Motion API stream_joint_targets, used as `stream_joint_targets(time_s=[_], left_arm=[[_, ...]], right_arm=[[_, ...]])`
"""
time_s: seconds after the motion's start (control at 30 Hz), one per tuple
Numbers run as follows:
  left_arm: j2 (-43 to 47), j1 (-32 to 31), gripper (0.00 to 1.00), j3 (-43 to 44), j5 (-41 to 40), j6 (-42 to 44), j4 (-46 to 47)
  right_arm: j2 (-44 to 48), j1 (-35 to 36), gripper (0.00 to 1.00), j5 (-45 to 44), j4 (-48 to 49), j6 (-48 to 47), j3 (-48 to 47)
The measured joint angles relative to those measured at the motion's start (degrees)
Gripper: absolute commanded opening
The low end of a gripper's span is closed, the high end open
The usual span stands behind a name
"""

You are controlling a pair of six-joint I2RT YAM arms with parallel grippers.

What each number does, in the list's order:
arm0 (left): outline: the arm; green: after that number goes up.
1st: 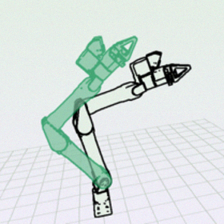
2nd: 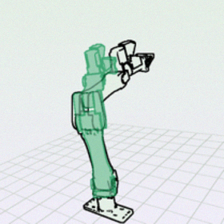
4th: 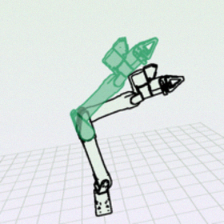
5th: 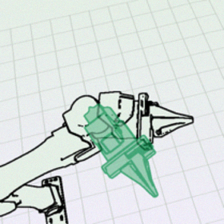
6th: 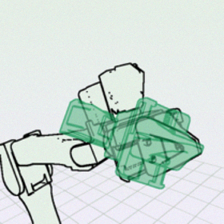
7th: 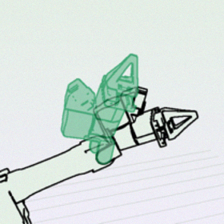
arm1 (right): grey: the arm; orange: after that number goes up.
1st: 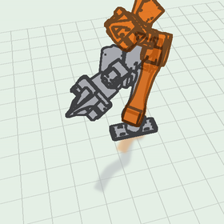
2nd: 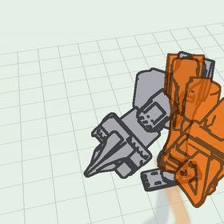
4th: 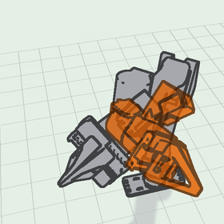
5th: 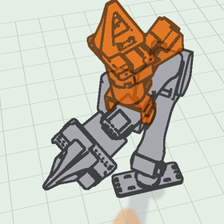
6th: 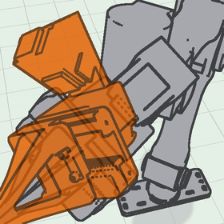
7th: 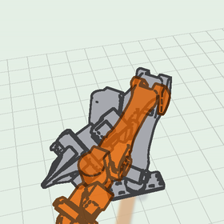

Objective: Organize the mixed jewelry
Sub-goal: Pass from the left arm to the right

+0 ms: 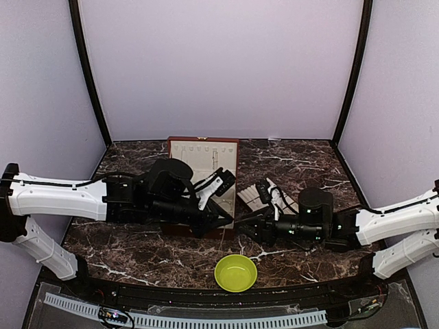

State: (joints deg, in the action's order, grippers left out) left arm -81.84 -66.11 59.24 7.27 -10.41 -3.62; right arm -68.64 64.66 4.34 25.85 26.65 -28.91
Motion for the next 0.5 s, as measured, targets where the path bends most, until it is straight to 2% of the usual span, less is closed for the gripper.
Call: stream_joint_targets(time_s=[0.5], left_arm=[[0.09,0.37,0.0,0.02,4.72,-1.22,-1.44]], right_arm=[[-5.99,-0.09,0.33,5.51,7.69,-0.52,0.0]])
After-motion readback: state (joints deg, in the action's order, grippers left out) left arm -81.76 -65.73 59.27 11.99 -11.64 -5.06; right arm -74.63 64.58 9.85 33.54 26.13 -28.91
